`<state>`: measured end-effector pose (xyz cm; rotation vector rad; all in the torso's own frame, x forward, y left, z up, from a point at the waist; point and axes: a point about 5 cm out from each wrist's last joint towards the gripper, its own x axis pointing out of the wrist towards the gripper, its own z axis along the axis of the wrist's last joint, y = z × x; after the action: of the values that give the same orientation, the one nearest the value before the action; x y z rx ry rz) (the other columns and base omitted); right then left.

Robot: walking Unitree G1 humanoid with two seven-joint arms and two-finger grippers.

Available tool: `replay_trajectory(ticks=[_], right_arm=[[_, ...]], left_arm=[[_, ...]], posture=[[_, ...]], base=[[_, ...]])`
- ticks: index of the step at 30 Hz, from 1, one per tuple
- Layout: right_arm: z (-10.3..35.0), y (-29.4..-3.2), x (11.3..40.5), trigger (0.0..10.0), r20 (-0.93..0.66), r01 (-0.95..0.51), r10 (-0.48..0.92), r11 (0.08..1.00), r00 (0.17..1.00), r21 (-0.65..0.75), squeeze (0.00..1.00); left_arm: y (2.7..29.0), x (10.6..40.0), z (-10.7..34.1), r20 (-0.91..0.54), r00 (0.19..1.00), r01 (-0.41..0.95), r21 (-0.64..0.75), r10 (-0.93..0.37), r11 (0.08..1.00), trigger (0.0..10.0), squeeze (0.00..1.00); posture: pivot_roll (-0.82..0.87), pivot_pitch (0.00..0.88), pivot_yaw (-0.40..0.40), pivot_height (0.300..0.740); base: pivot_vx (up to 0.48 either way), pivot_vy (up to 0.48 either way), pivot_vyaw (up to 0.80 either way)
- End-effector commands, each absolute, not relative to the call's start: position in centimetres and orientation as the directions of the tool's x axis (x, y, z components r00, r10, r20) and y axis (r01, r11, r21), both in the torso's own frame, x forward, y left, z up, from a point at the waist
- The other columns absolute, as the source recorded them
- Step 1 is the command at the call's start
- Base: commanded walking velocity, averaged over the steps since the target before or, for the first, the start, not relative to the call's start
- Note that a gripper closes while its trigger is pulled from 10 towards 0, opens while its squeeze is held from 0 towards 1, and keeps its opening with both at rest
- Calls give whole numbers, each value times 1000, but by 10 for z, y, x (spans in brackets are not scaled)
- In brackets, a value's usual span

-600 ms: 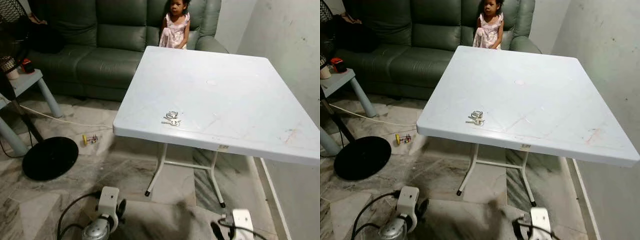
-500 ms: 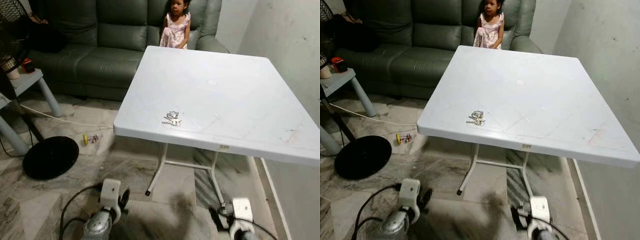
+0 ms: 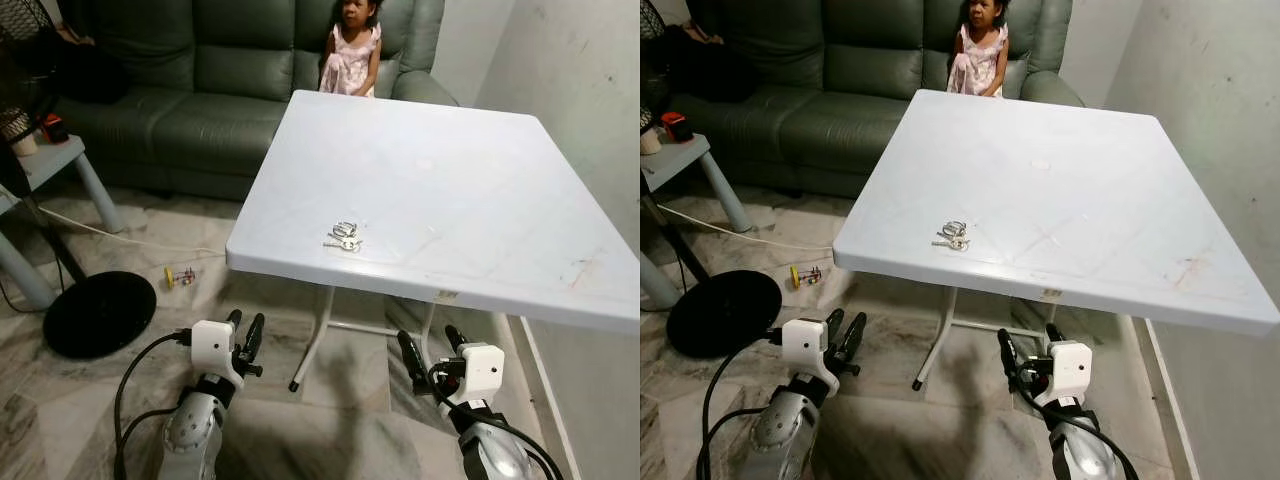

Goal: Hang keys on a hook

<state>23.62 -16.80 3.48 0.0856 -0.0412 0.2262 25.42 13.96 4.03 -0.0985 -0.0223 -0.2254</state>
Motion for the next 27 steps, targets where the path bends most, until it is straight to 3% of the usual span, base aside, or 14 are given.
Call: replay_trajectory(ticks=[1,11,17,27], right_arm=[[51,-167,239,10000,101,-240,234,969,967,61,0],[90,-152,258,10000,147,-243,246,969,958,-38,0],[109,-134,260,10000,191,-319,320,947,928,-38,0],[105,-138,260,10000,140,-330,336,942,931,-64,0]], left_arm=[[138,256,53,76,972,228,-112,-220,967,10000,0],[155,265,93,101,990,119,-206,-100,971,10000,0],[152,264,106,105,987,145,-242,-122,959,10000,0],[143,261,103,64,987,159,-283,-147,946,10000,0]], posture=[[99,0,-72,740],[110,0,-77,740],[118,0,-79,740],[119,0,-88,740]], base=[[0,0,0],[0,0,0],[0,0,0],[0,0,0]])
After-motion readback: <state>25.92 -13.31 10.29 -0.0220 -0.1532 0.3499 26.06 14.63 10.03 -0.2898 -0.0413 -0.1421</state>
